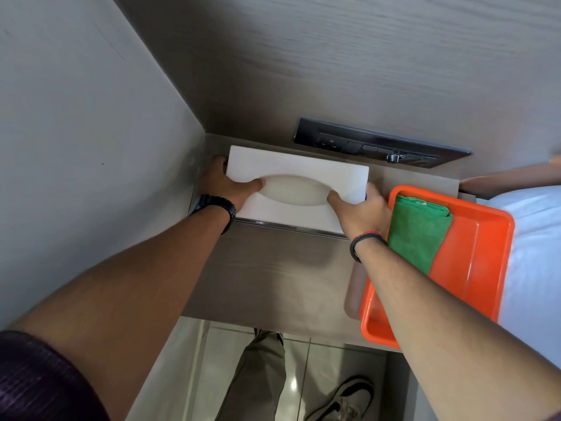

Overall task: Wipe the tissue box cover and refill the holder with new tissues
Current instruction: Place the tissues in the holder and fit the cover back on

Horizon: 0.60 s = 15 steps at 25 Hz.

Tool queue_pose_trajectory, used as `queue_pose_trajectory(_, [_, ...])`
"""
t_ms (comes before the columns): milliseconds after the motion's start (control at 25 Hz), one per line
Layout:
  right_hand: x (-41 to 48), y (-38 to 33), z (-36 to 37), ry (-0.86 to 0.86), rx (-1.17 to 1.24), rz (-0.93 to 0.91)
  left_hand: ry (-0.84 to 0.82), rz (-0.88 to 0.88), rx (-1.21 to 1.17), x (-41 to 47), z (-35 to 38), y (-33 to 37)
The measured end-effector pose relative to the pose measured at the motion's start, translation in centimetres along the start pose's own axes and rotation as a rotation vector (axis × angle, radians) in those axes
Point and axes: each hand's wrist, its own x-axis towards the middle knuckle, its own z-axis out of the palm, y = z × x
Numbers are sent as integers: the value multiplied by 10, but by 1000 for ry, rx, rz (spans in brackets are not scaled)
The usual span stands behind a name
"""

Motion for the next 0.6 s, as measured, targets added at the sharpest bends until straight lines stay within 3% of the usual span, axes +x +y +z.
queue_pose_trajectory(360, [-1, -3, -2, 61, -65, -42, -23, 3, -46, 0, -4, 1])
queue_pose_trajectory(600, [-3, 5, 0, 0, -17, 15, -25, -14, -7, -1, -1, 0])
